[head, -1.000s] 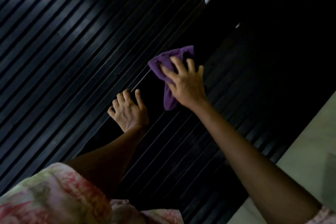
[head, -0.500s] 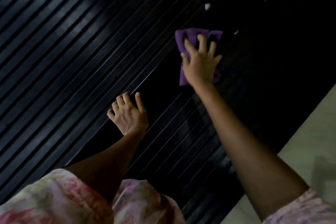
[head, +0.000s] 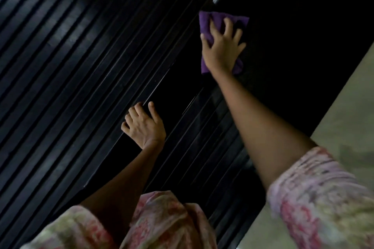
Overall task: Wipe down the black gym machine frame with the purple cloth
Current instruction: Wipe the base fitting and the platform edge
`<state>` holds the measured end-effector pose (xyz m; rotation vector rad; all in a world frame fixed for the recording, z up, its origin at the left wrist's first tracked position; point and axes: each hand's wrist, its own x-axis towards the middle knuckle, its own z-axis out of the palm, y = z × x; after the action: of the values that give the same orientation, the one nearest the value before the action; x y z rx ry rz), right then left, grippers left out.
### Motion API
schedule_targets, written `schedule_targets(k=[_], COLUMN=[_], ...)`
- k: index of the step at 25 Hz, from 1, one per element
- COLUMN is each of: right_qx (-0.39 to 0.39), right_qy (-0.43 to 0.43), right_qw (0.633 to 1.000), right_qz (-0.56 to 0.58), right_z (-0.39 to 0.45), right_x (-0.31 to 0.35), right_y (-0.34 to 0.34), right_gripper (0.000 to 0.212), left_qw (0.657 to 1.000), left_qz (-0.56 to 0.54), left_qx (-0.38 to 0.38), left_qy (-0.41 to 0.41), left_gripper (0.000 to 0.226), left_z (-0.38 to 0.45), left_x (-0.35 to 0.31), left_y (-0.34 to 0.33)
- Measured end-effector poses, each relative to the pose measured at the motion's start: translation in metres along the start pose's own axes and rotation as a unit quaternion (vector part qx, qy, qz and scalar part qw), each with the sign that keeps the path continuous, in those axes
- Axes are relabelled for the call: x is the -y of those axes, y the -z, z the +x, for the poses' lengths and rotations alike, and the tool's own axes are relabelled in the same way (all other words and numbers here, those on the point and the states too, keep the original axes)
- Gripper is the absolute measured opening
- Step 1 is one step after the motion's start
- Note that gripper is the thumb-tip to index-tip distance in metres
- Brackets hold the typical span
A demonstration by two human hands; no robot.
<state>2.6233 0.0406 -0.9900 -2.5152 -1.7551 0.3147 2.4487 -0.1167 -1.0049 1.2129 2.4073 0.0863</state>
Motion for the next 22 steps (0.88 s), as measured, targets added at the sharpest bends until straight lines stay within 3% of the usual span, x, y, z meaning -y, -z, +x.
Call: schedule_targets(k=[2, 4, 8, 11, 17, 19, 22], right_qx=[-0.006, -0.009, -0.069, -0.121, -0.108, -0.114, -0.106], right_qy=[0.001, 0.001, 0.009, 0.019, 0.043, 0.119, 0.362], right_qw=[1.0, 1.0, 0.997, 0.993, 0.993, 0.986, 0.925], right_qz=[-0.008, -0.023, -0.018, -0.004, 0.032, 0.026, -0.046], right_z=[-0.004, 0.002, 0.002, 0.005, 0.006, 0.019, 0.074], right_x=[0.006, 0.003, 0.002, -0.002, -0.008, -0.024, -0.071], right_y=[-0.003, -0.006, -0.014, -0.019, -0.026, -0.025, -0.015], right_gripper=[0.047, 0.047, 0.04, 0.039, 0.035, 0.035, 0.041], left_qw=[1.0, 0.999, 0.982, 0.98, 0.979, 0.98, 0.98], left_qz=[-0.013, -0.024, -0.098, -0.029, 0.019, 0.022, 0.02], left_qx=[0.006, 0.037, 0.021, 0.029, 0.05, 0.06, 0.063], left_qy=[0.005, -0.009, -0.161, -0.193, -0.197, -0.188, -0.187], left_gripper=[0.07, 0.053, 0.044, 0.045, 0.045, 0.049, 0.055], left_z=[-0.006, 0.003, 0.054, 0.074, 0.074, 0.075, 0.073], left_x=[0.001, -0.017, -0.116, -0.153, -0.155, -0.155, -0.155], left_y=[0.008, 0.011, 0.001, -0.019, -0.025, -0.024, -0.02])
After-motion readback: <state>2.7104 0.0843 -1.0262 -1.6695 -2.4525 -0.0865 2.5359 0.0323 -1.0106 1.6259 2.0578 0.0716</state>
